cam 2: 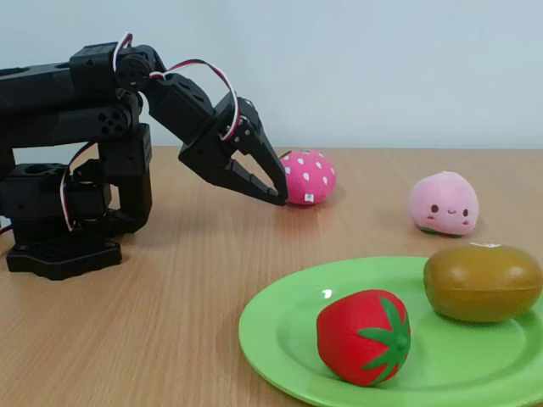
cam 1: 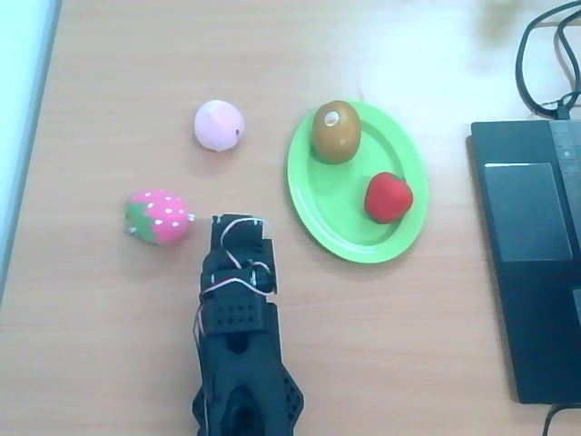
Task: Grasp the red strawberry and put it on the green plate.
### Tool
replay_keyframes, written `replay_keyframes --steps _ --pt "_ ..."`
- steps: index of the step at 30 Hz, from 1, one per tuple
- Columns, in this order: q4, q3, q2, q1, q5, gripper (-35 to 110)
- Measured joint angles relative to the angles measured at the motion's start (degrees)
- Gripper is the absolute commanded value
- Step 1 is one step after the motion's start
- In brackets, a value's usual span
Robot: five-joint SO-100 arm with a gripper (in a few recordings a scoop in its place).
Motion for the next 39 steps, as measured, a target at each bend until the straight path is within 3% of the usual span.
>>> replay_keyframes --steps 15,39 --pt "13.18 -2.46 0.18 -0.44 0.26 -8" --pt "13.62 -2.46 0.18 -0.79 0.26 -8"
